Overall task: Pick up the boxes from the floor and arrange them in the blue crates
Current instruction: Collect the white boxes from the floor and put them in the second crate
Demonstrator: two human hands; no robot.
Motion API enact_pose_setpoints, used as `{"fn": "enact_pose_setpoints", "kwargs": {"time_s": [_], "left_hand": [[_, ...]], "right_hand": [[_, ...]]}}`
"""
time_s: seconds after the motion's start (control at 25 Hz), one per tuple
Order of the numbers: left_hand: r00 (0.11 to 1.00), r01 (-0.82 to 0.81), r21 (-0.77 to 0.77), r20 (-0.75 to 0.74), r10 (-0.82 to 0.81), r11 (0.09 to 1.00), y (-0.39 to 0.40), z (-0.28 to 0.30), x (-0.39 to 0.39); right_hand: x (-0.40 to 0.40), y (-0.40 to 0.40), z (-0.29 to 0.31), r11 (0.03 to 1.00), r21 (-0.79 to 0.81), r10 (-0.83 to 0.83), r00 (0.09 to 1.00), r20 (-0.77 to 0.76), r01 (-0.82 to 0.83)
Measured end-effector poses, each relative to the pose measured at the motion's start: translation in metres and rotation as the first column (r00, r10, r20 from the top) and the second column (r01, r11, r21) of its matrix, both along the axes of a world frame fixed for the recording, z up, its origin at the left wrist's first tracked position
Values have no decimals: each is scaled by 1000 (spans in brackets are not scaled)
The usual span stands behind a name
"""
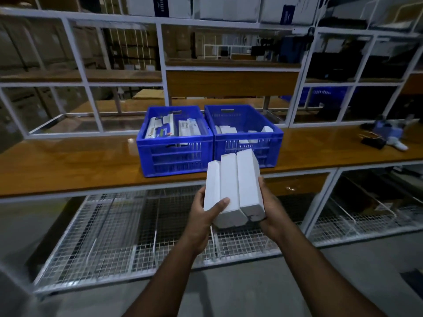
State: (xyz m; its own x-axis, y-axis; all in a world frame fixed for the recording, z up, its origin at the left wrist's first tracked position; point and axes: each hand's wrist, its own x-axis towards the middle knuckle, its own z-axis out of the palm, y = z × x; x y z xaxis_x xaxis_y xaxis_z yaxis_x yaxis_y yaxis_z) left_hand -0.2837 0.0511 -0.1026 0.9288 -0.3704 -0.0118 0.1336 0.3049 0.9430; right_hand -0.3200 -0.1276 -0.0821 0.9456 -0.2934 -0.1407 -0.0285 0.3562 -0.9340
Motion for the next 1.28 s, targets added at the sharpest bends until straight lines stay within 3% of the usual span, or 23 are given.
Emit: {"fn": "enact_pose_setpoints", "kwargs": {"time_s": [0.2, 0.44, 0.68, 0.8, 1.04, 1.16, 1.28], "left_hand": [[994, 24, 20, 105, -26, 1000, -41, 28, 116], [975, -11, 137, 220, -20, 990, -83, 65, 202], [913, -5, 254, 396, -99, 967, -133, 102, 277], [914, -45, 309, 396, -86, 950, -169, 109, 316], [955, -111, 476, 295, -39, 872, -223, 97, 380], [965, -105, 642, 251, -79, 759, -237, 83, 396], [948, -227, 759, 314, -39, 611, -243, 76, 411]], "right_hand": [[116, -36, 38, 972, -80, -224, 973, -49, 220], [204, -79, 71, 951, -106, -297, 953, -55, 290], [274, -135, 103, 999, -7, -40, 999, -18, 40], [309, -171, 112, 994, -77, 74, 997, 20, -72], [382, -224, 113, 969, -236, 45, 992, -116, -71], [408, -238, 84, 867, -494, -76, 959, -273, -71], [411, -241, 62, 636, -764, -247, 911, -332, -106]]}}
